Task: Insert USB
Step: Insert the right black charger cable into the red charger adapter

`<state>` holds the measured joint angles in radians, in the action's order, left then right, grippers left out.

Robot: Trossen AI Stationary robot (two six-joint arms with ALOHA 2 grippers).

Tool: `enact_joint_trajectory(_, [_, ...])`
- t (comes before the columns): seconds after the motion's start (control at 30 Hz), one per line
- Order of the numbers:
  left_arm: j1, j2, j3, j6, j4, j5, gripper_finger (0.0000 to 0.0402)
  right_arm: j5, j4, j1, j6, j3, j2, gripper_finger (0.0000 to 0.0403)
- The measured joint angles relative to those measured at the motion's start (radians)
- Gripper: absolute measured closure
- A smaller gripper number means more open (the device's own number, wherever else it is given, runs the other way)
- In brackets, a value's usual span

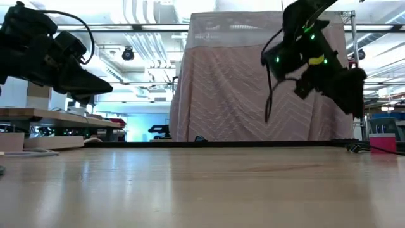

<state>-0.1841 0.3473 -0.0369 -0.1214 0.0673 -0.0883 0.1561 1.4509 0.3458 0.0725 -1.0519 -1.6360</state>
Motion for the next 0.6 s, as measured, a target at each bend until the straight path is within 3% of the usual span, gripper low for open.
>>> enact_joint_trajectory(0.33, [0.0,0.004,0.0,0.0,0.0,0.0,0.0327,-0.029,0.023,-0.102,-0.132,0.018,-0.119,0.0057])
enact_joint_trajectory(0.6, [0.0,0.006,0.0,0.0,0.0,0.0,0.0327,-0.03,-0.064,-0.165,-0.163,0.071,-0.173,0.0057])
